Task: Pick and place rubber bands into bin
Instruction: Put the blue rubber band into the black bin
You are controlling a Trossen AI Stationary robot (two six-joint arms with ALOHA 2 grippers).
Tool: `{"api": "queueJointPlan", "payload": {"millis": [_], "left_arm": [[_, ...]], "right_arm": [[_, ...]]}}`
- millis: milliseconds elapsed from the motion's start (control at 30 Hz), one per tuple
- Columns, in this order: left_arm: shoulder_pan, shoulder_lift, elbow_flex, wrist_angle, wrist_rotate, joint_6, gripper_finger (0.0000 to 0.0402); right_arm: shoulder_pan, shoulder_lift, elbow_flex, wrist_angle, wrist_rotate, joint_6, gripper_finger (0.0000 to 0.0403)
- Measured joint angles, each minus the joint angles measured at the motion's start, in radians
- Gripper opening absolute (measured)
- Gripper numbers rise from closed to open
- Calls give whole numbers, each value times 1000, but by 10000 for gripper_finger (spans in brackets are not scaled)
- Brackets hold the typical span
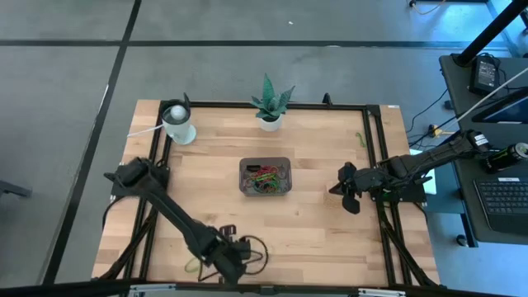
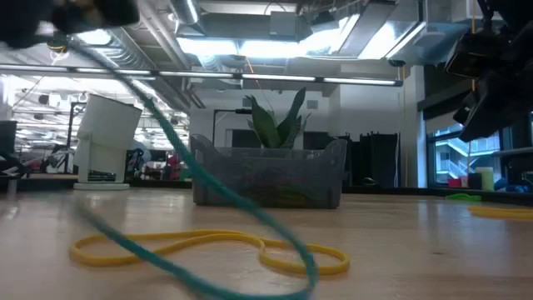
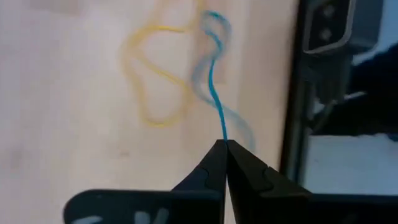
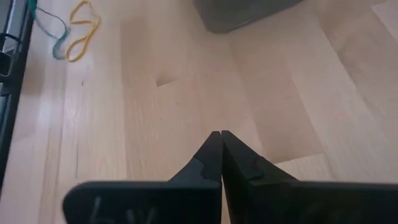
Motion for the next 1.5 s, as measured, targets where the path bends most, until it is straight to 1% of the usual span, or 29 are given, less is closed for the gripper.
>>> {"api": "queueJointPlan", "payload": {"millis": [67, 167, 267, 367, 433, 533, 600, 667, 700, 767, 900, 1033, 1133, 1233, 1333, 1400, 1500], "left_arm": [[4, -48, -5, -38, -42, 0, 2], [3, -144, -3, -67, -141, 3, 2], [6, -223, 0, -81, -240, 60, 2], [19, -290, -2, -84, -367, 171, 2], [37, -339, -1, -81, -434, 266, 1], [90, -390, 0, -82, -483, 417, 1], [143, -422, -1, -83, -516, 495, 1], [207, -447, 0, -82, -524, 590, 1], [244, -455, 0, -80, -510, 641, 1], [323, -458, 0, -74, -449, 742, 1], [487, -448, 0, -37, -276, 919, 1], [625, -399, -1, -7, -115, 1041, 1], [707, -352, 0, -4, -5, 1095, 1], [761, -283, -1, -21, 97, 1137, 1], [783, -218, -1, -25, 182, 1196, 1], [787, -171, -1, -30, 218, 1241, 1], [792, -108, -1, -36, 230, 1284, 1]], "right_arm": [[0, 0, 0, 0, 15, 0, 0], [0, 0, 0, 1, 26, 0, 0], [0, 0, 0, 2, 28, 0, 0], [0, 0, 0, 2, 28, 4, 0], [0, 0, 0, 2, 28, 5, 1], [0, 0, 0, 2, 28, 5, 0], [0, 0, 0, 4, 28, 8, 1], [0, 0, 0, 10, 35, 36, 0], [0, 0, 0, 10, 43, 53, 1], [0, 0, 0, 10, 54, 83, 0], [0, 0, 0, 12, 86, 114, 0], [0, 0, 0, 13, 132, 155, 1], [0, 0, 0, 13, 157, 190, 0], [-1, 0, 0, 15, 175, 231, 0], [-1, 0, 0, 16, 181, 267, 1], [-1, 0, 0, 16, 184, 278, 0], [-1, 0, 0, 16, 209, 320, 0]]}}
